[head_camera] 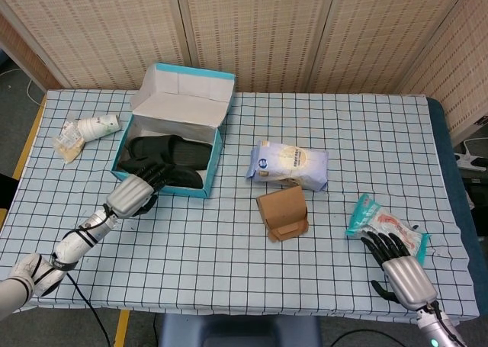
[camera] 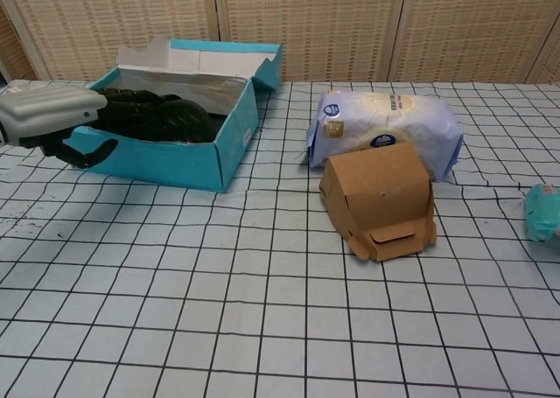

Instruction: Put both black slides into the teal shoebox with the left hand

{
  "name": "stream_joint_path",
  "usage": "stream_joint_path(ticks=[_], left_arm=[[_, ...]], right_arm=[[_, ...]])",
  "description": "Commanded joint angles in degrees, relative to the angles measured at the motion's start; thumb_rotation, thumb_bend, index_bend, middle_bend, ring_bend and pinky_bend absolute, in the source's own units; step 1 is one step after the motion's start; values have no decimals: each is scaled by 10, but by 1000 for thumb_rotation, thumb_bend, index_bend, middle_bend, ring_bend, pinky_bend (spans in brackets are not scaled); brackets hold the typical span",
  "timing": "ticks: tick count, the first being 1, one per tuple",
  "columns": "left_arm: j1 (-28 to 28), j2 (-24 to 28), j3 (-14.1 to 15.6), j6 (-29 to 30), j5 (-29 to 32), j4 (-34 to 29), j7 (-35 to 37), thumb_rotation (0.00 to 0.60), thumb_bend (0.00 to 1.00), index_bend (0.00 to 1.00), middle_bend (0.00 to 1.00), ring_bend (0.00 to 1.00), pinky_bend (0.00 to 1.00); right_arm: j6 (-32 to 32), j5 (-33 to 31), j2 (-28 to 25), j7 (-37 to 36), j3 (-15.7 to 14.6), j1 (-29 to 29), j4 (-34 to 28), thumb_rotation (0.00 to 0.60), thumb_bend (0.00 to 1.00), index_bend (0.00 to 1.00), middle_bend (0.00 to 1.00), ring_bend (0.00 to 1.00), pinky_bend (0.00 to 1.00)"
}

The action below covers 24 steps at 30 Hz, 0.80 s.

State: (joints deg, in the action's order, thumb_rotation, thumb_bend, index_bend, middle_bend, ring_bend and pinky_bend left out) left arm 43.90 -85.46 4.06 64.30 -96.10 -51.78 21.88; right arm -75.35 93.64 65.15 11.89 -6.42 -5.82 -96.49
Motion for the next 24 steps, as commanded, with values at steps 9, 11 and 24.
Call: stream_joint_path(ticks=[9, 11, 24], left_arm=[[-17, -42, -65, 91, 33, 54, -22, 600, 627, 0, 118, 27, 118], [-15, -48, -71, 86, 41, 65, -19, 600, 612, 3, 122, 27, 119], [30, -99, -64, -6, 45, 129, -6, 600, 517, 188, 211, 54, 127]], right_arm=[[-1, 3, -1, -2, -2, 0, -1, 575, 242, 0, 0, 0, 0], [-2, 3, -1, -1, -2, 1, 0, 575, 241, 0, 0, 0, 0], [5, -2, 2, 4, -1, -1, 1, 576, 241, 0, 0, 0, 0]])
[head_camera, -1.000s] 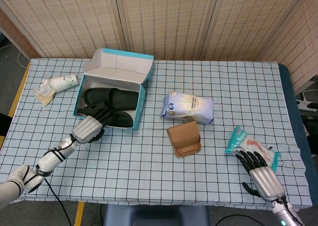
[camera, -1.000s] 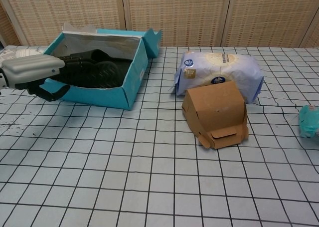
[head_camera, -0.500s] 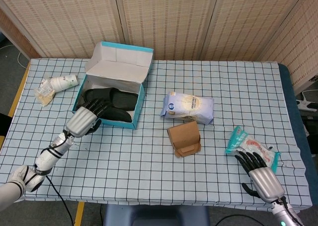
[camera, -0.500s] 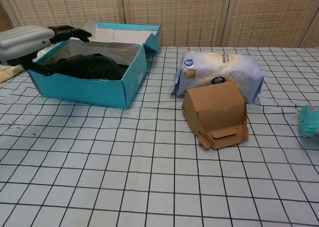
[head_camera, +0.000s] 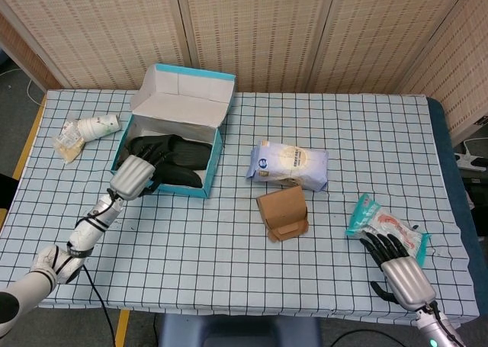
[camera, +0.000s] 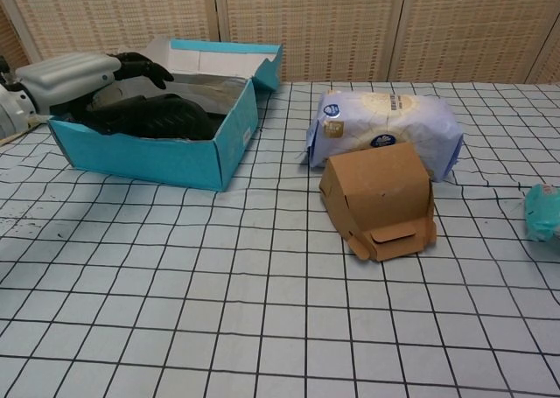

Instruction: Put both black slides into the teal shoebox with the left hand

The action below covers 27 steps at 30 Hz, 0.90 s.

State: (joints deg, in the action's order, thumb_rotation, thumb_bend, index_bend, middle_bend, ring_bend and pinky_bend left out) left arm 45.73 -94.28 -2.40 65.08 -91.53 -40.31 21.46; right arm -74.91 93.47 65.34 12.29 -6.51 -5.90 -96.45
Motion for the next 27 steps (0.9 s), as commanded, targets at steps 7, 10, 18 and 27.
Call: stream_joint_path(ticks=[7, 10, 18, 27], left_arm=[[21, -23, -3, -26, 7, 45, -12, 600, 522, 474, 496, 283, 198], [19, -27, -6, -10, 8, 54, -20, 600, 550, 585, 592, 359, 256], [15, -31, 0, 40, -8, 79, -44, 600, 664, 702, 694, 479, 408], [22, -29, 17, 52, -28, 96, -96, 600, 710, 701, 699, 500, 466]], right_arm=[[4, -4, -1, -3, 1, -2, 1, 575, 241, 0, 0, 0, 0], [9, -5, 0, -1, 1, -4, 2, 575, 242, 0, 0, 0, 0], [10, -7, 2, 5, 0, -3, -1, 575, 241, 0, 0, 0, 0], [11, -10, -1, 4, -1, -3, -4, 574, 241, 0, 0, 0, 0]])
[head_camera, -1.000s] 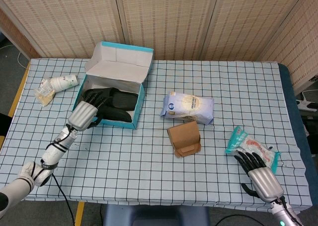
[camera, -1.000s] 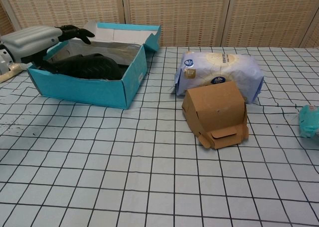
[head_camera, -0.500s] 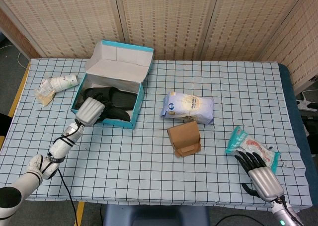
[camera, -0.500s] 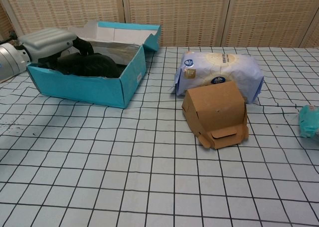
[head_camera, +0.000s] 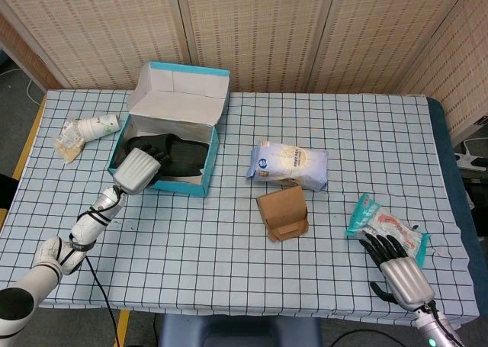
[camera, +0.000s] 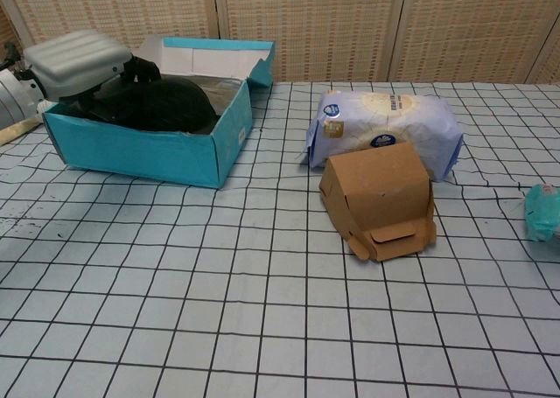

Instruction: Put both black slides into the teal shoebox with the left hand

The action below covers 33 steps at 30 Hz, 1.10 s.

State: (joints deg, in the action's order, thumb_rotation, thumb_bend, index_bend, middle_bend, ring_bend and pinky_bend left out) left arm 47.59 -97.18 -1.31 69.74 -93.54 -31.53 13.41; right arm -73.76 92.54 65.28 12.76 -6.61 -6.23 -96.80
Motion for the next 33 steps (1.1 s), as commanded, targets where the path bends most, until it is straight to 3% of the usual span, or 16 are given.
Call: stream_joint_path(ticks=[1, 7, 13, 20, 33], left_arm=[[5, 1, 6, 10, -10, 10, -22, 600, 714, 701, 701, 503, 470], [18, 16, 15, 16, -26, -3, -75, 600, 757, 703, 709, 514, 507], [25, 26, 19, -53, -11, -28, -139, 600, 760, 706, 719, 535, 519], [24, 6, 21, -128, 14, 10, -183, 600, 760, 707, 719, 538, 521], [31, -6, 48, -164, -3, 10, -226, 600, 737, 708, 721, 541, 516]], right_arm=[[-1, 0, -1, -1, 0, 0, -1, 574, 242, 0, 0, 0, 0], [7, -4, 0, 0, 0, -3, 1, 574, 241, 0, 0, 0, 0], [11, -3, -2, 2, -3, -4, -2, 573, 241, 0, 0, 0, 0], [10, -4, -5, -1, -2, -4, -4, 574, 241, 0, 0, 0, 0], [16, -7, -4, -1, -3, -6, -3, 574, 242, 0, 0, 0, 0]])
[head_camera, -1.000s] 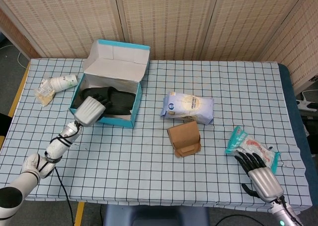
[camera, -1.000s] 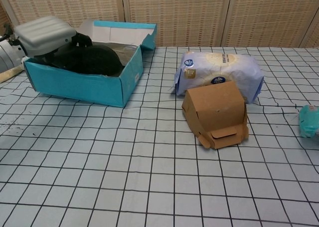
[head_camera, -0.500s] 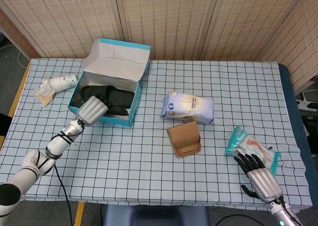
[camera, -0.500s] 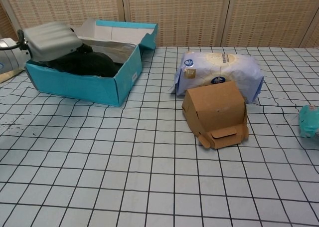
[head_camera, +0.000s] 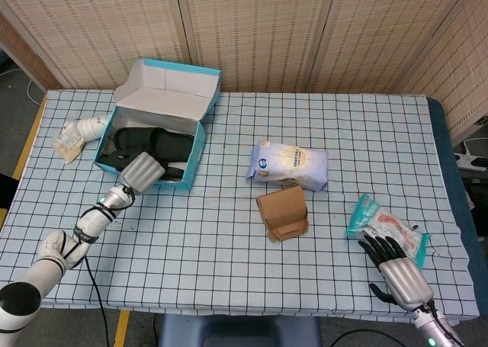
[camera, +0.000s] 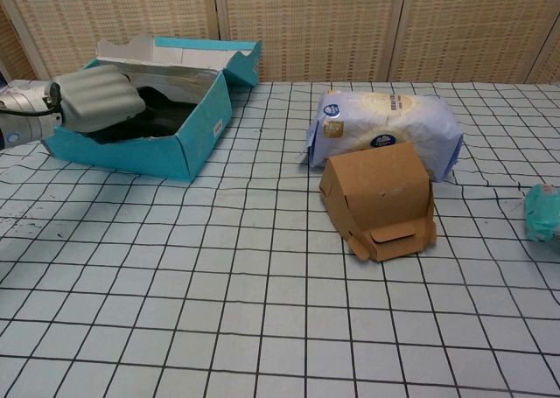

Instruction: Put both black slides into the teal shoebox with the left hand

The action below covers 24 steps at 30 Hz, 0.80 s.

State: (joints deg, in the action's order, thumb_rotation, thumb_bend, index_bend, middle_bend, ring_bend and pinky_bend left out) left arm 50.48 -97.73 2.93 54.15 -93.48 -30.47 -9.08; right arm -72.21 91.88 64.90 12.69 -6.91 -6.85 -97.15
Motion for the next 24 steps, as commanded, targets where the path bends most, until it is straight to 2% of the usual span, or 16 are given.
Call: stream_joint_path(ticks=[1, 8, 12, 17, 19, 20, 21, 24], left_arm=[[2, 0, 6, -9, -4, -1, -1, 600, 731, 709, 720, 541, 512], [11, -9, 23, -36, -15, 15, 32, 600, 664, 709, 703, 534, 447], [12, -16, 35, -46, -23, 28, 58, 600, 649, 709, 696, 532, 461], [6, -27, 33, 4, -30, 55, 85, 600, 640, 698, 659, 474, 416], [5, -30, 32, 22, -32, 65, 95, 600, 642, 633, 585, 427, 378], [4, -31, 31, 28, -32, 69, 99, 600, 643, 543, 511, 391, 357], [3, -30, 30, 38, -32, 71, 106, 600, 640, 393, 405, 339, 332], [2, -24, 26, 73, -34, 67, 134, 600, 598, 99, 216, 217, 277]], right_arm=[[1, 0, 0, 0, 0, 0, 0, 574, 242, 0, 0, 0, 0], [2, -1, 1, -1, 0, -1, 1, 575, 241, 0, 0, 0, 0], [5, -1, 2, 0, -1, -2, 2, 573, 241, 0, 0, 0, 0], [0, 1, 1, -1, -1, -1, 1, 575, 242, 0, 0, 0, 0], [-1, 2, 1, -1, -1, 0, 1, 575, 242, 0, 0, 0, 0], [-1, 2, 0, -2, -1, 0, 1, 574, 242, 0, 0, 0, 0], [-1, 2, 0, -2, -1, -1, 1, 575, 241, 0, 0, 0, 0], [-1, 3, 0, -3, -1, -1, 1, 575, 242, 0, 0, 0, 0]])
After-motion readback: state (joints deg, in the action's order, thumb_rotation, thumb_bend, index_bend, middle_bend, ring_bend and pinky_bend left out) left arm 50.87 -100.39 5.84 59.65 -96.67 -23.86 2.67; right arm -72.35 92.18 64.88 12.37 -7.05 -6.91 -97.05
